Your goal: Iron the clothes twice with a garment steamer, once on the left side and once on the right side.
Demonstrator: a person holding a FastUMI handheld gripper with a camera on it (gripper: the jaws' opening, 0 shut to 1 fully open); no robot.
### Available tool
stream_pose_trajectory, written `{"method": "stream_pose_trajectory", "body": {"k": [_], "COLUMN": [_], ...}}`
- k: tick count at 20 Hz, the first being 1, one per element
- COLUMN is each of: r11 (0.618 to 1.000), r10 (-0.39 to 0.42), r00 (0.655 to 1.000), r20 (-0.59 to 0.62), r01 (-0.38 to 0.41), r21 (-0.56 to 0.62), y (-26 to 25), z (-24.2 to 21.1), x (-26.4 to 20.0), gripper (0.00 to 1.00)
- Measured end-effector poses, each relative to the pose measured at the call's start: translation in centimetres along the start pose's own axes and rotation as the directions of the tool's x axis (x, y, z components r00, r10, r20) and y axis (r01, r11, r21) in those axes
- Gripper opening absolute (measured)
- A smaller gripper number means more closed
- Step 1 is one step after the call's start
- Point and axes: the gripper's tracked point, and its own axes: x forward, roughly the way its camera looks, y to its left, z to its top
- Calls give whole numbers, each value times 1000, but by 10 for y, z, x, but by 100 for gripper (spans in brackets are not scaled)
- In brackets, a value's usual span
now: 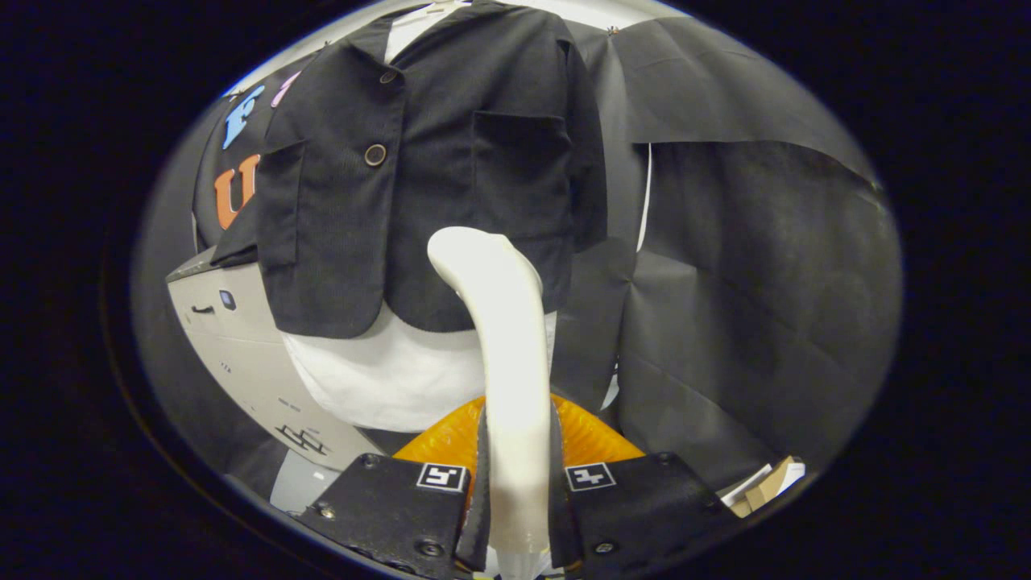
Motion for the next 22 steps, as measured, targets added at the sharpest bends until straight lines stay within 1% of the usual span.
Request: {"method": "stream_pose_trajectory", "body": {"k": [15,22], "r11": [999,999], "r10": [-23,-27], "r00": [996,989], "r20": [-85,-144], "r01": [21,22], "r21": [-27,-37], "y": [4,5], "z": [-34,-59], "x": [8,8], "gripper": [32,32]}}
